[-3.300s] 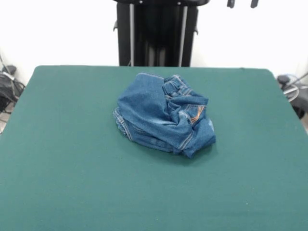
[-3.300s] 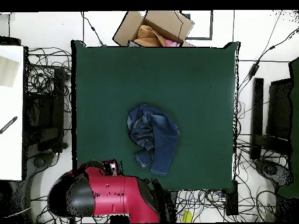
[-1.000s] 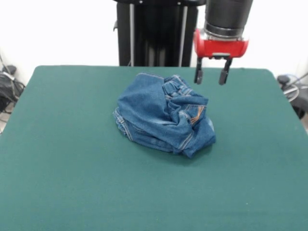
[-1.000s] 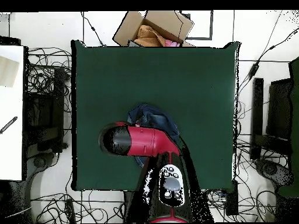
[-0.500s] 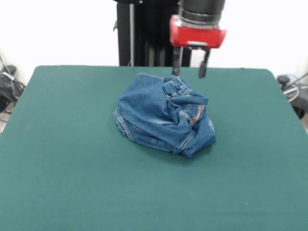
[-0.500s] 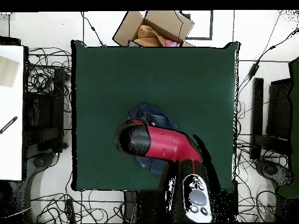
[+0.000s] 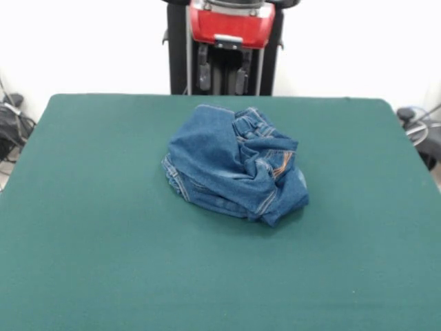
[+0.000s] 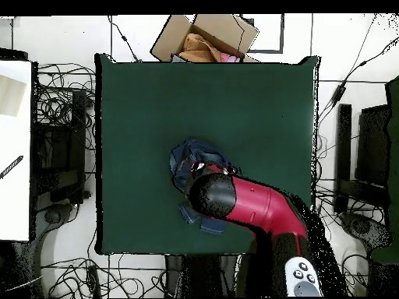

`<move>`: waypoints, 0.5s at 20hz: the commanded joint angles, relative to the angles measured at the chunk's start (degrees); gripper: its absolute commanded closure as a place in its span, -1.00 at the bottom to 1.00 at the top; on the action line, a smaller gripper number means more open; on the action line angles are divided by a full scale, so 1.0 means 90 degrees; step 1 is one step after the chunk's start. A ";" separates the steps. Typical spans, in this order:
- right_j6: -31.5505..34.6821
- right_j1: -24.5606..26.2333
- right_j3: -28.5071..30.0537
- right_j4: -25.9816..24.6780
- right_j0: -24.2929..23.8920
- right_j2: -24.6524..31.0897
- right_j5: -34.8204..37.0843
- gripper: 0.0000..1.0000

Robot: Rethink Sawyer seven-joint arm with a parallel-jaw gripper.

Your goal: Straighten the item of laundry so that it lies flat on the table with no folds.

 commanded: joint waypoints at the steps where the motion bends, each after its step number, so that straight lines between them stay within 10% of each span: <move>1: 0.0201 0.0144 0.0571 -0.0549 0.0218 0.0557 -0.0052 -1.00; 10: 0.0831 0.0759 0.0568 -0.0715 0.0650 0.0371 -0.0829 -1.00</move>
